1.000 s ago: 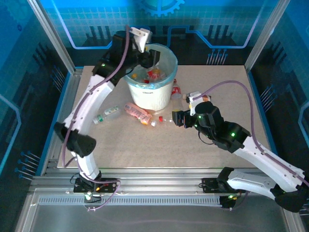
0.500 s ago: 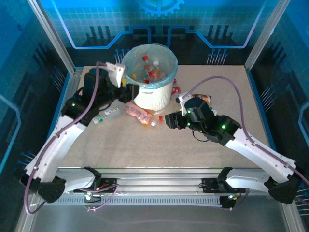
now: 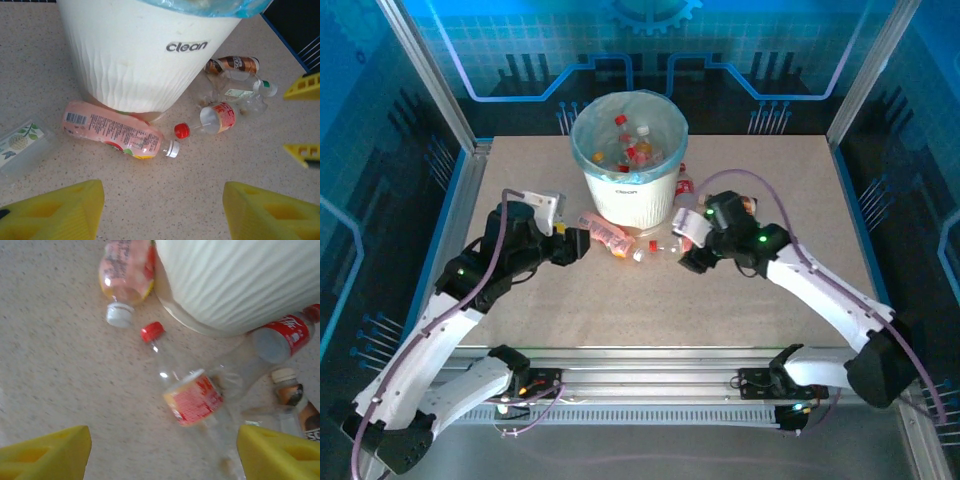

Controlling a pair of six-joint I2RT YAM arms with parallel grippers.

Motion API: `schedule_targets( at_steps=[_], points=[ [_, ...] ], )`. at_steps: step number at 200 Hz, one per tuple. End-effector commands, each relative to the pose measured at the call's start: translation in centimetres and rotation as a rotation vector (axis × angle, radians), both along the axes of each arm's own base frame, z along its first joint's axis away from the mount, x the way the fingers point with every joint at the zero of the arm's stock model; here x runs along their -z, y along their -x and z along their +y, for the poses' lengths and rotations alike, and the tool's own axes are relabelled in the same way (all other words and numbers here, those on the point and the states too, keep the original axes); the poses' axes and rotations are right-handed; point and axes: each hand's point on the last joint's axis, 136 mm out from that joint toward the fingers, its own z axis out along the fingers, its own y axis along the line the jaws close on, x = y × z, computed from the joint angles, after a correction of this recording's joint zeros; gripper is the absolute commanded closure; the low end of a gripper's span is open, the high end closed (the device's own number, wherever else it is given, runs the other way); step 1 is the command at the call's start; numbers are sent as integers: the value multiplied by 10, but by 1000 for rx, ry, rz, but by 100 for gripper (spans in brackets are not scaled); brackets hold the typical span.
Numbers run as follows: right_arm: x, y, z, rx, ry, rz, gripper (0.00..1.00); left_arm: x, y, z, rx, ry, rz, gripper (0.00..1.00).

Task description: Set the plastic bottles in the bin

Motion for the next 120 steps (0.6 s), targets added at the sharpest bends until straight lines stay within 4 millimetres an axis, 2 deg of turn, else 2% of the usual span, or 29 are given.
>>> schedule_targets(
  at_steps=[1,17,64,91,120],
  points=[
    [-29,-5,3,-265,-88,-185,22,-4,2,-10,71,25,-41,35],
    [-18,-7,-5,-350,-37,-199,22,-3,5,-20,147,24,-55,35],
    [27,-40,-37,-414,66,-148,22,0,30,-57,485,13,-148,32],
    [50,-56,-41,-423,87,-102,22,8,54,-72,694,-11,-226,31],
    [70,-68,-36,-434,94,-41,23,21,72,-81,839,-38,-272,26]
  ],
)
